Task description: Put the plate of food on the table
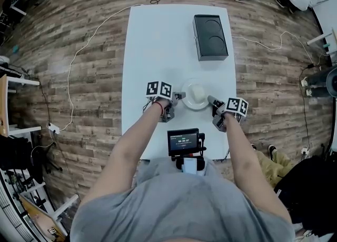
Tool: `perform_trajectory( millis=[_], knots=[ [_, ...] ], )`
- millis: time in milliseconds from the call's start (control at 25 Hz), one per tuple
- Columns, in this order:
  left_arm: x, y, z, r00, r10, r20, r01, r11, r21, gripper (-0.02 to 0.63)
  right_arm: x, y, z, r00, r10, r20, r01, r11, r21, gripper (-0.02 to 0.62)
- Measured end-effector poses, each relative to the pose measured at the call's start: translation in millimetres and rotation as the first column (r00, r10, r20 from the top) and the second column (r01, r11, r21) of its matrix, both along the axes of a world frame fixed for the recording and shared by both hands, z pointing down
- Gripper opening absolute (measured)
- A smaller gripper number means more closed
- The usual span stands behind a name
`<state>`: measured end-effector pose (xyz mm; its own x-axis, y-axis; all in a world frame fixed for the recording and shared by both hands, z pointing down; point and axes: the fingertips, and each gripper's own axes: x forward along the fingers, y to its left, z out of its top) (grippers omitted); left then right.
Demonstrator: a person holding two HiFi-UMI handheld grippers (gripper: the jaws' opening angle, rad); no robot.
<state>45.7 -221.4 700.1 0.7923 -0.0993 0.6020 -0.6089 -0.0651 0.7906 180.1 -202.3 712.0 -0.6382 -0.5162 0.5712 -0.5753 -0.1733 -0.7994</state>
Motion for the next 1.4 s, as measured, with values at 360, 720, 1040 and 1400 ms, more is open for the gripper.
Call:
perform_trajectory(
  millis=[360, 720, 1040, 1400],
  knots=[
    [4, 12, -9, 0.999, 0.015, -0.035, -0.014, 1.000, 0.013, 0.103, -3, 3, 2, 0.996, -0.057, -0.066, 0.058, 0.998, 0.018, 0.041],
    [6, 16, -9, 0.998, 0.041, -0.038, -0.040, 0.999, 0.026, 0.103, 10, -1, -1, 0.989, -0.051, -0.137, 0.055, 0.998, 0.029, 0.041],
    [1, 26, -10, 0.992, 0.123, 0.012, -0.124, 0.988, 0.092, 0.102, 9, 16, -8, 0.911, -0.203, -0.359, 0.240, 0.969, 0.063, 0.040],
    [-8, 37, -23, 0.980, 0.190, 0.059, -0.199, 0.945, 0.260, 0.033, -12, 27, -39, 0.863, -0.267, -0.430, 0.373, 0.910, 0.182, 0.040]
  ],
)
